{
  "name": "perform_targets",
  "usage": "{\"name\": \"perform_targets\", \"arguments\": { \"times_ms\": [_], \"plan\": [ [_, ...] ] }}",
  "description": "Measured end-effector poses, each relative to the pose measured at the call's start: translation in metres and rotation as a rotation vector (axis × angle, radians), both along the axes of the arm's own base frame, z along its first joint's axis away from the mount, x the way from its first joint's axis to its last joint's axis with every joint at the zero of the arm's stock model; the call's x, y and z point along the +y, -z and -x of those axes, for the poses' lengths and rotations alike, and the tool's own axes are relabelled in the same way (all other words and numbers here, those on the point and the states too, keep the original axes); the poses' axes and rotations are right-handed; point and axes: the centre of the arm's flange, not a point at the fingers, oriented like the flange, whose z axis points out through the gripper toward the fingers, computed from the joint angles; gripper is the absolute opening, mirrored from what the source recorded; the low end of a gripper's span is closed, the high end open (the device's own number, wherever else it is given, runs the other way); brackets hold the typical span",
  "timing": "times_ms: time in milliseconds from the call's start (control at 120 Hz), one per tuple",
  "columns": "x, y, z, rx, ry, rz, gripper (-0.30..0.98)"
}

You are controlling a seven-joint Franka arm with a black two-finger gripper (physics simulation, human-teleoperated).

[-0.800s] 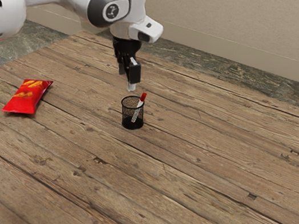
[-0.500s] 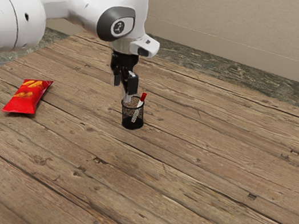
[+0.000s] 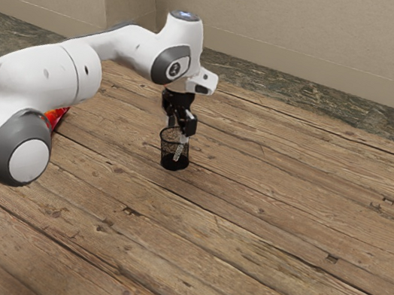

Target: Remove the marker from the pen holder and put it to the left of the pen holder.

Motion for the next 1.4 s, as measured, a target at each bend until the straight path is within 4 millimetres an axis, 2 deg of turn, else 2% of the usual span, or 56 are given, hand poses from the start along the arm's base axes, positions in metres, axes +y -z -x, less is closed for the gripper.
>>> {"name": "perform_targets", "arguments": {
  "times_ms": [225,400,600,1008,1233,1400],
  "plan": [
    [0.008,0.007,-0.014,-0.08,-0.011,0.019,0.44],
    [0.007,0.0,-0.021,-0.137,-0.012,0.038,0.37],
    [0.005,0.013,-0.024,-0.146,-0.014,0.054,0.28],
    [0.006,0.012,-0.026,-0.162,-0.015,0.052,-0.01],
    [0.008,-0.011,-0.024,-0.179,-0.018,0.039,-0.07],
    [0.007,-0.047,-0.017,-0.19,-0.021,0.028,-0.08]
  ]
}}
